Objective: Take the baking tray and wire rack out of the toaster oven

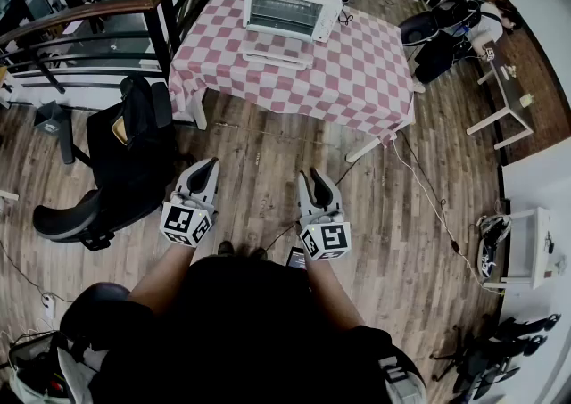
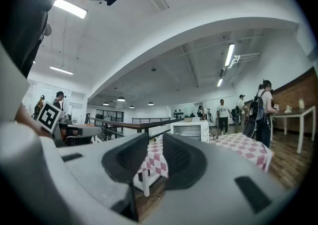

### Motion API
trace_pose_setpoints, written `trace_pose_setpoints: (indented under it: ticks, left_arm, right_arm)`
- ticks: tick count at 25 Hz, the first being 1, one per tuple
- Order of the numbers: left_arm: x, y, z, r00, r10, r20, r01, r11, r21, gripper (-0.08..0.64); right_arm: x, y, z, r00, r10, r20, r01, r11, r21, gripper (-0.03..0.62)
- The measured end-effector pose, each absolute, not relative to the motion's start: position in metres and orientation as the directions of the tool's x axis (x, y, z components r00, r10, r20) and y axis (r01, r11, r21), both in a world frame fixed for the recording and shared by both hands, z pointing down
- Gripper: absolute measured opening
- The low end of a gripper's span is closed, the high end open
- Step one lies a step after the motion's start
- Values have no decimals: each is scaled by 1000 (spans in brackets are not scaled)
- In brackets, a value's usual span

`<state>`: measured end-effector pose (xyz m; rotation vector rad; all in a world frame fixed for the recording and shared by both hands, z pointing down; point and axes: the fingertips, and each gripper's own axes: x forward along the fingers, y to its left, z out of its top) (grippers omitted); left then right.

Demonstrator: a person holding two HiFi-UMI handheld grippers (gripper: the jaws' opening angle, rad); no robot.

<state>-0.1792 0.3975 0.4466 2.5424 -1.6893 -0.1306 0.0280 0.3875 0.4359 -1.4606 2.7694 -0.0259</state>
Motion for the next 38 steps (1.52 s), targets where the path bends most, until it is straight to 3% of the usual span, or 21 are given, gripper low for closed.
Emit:
trace_pose_setpoints:
  ticks: [17, 23, 38]
  left_arm:
    - [-141, 417, 449, 426, -905, -22, -897, -425, 122, -6]
    - [-125, 410, 458, 417, -909, -7, -898, -414, 147, -6]
    - [-117, 352, 469, 389, -921, -22, -906, -386, 175, -6]
  right_arm:
    - [54, 408, 431, -647, -757, -93, -748, 654, -113, 81]
    - [81, 406, 421, -611, -772, -175, -772, 630, -83, 83]
    - [90, 345, 446, -636, -763, -119, -747, 647, -152, 103]
